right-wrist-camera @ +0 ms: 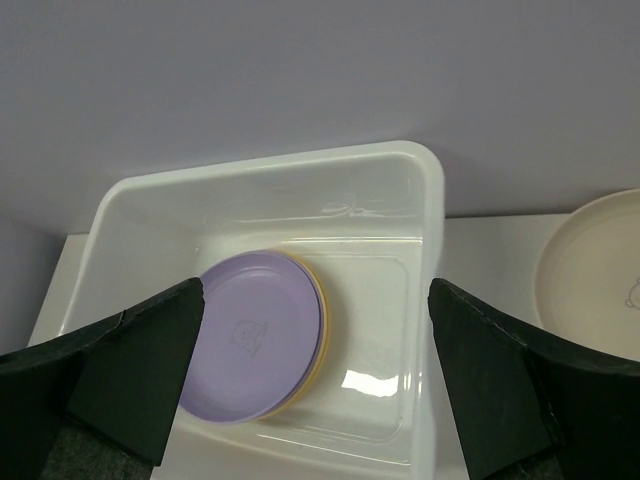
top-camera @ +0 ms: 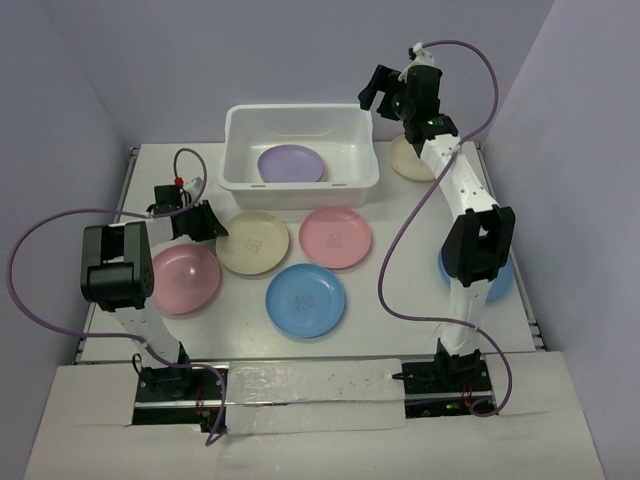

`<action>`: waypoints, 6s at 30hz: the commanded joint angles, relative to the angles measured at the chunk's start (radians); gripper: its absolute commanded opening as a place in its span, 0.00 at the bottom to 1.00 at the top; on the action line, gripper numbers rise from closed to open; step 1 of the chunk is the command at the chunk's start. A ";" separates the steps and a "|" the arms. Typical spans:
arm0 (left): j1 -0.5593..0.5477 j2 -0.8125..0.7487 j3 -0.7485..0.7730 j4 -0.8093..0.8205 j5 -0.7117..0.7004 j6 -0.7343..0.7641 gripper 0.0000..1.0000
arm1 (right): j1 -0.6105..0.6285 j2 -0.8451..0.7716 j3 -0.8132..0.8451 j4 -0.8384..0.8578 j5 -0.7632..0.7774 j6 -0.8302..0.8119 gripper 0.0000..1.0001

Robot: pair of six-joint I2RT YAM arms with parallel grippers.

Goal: Place the plates into the plastic bin on the countertop

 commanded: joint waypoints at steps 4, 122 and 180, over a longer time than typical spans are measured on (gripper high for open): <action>-0.013 -0.037 0.002 -0.053 0.002 0.026 0.05 | -0.024 -0.095 -0.017 -0.002 -0.005 -0.030 1.00; -0.238 -0.054 0.989 -0.415 -0.728 0.059 0.99 | -0.372 0.415 0.042 -0.220 0.230 0.203 0.05; -0.224 -0.683 -0.212 -0.288 -0.094 0.404 0.99 | 0.217 0.408 0.359 -0.021 0.198 -0.003 0.16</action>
